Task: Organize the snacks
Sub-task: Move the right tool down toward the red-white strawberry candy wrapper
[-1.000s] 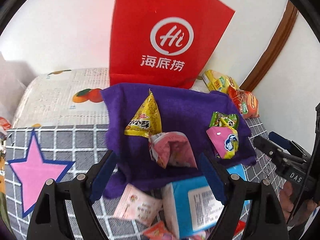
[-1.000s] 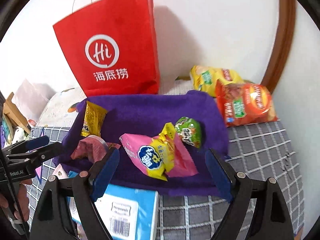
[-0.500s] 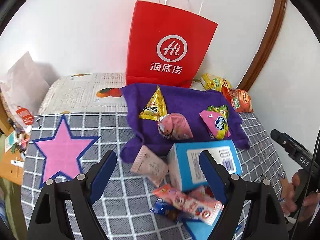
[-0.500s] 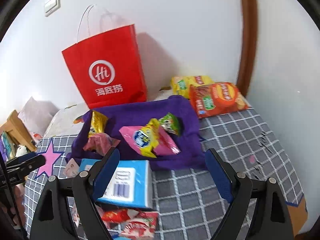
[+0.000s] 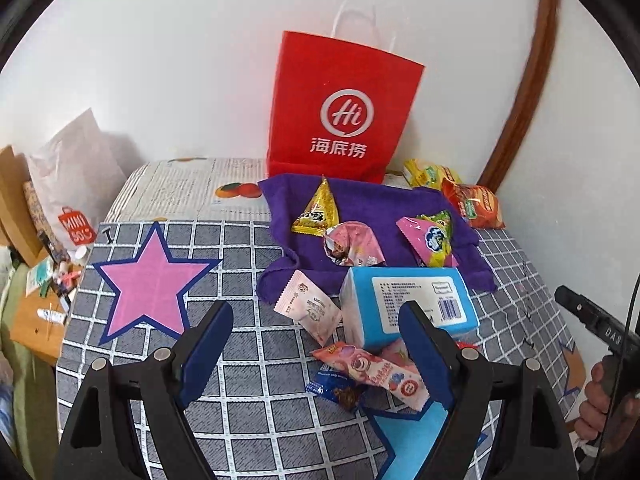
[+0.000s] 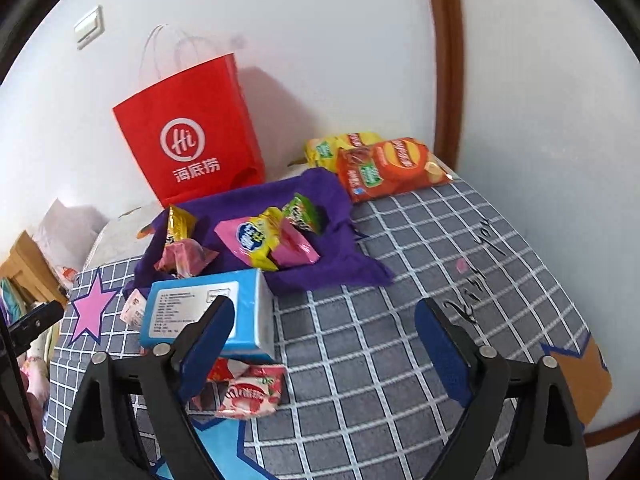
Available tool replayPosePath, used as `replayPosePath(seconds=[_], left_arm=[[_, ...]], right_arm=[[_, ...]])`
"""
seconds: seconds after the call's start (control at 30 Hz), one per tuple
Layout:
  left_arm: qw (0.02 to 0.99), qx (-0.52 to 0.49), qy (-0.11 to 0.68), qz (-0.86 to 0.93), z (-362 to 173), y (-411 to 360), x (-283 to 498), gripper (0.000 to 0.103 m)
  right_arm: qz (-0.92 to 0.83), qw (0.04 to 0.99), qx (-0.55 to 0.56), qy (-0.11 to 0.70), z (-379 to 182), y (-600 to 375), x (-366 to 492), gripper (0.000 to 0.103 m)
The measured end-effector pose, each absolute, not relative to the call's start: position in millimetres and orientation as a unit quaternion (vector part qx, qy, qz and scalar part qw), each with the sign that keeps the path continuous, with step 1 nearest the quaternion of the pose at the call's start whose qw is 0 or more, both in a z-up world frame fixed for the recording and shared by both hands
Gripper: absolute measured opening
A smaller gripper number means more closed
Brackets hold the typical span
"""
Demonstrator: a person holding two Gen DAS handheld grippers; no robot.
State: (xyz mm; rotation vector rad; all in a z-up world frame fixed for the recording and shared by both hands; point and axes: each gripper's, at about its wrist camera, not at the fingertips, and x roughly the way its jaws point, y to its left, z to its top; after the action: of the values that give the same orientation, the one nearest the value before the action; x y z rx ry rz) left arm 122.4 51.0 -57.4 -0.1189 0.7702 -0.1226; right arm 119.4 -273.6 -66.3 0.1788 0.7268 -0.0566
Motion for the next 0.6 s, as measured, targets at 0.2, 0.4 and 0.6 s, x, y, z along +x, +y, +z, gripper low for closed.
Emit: replayPosePath(seconds=[0.2,0.4,0.6], left_arm=[[0.923,-0.045,0.378,-0.054,-55.7,49.0,115.3,0.084],[0.919,-0.049,0.387,-0.058,-61.4,52.3,113.6,0.084],[0.913,-0.045,0.400,-0.058,-70.2,54.4,117.1,0.084]], right_arm=[[-0.017,0.929,0.109,0.353,-71.0,-282.6,107.4,0.093],[-0.007,0.925,0.111,0.363,-77.0,-277.4,101.5,0.093],[-0.010,0.929,0.090,0.360,-79.7,-266.5,101.4,0.093]])
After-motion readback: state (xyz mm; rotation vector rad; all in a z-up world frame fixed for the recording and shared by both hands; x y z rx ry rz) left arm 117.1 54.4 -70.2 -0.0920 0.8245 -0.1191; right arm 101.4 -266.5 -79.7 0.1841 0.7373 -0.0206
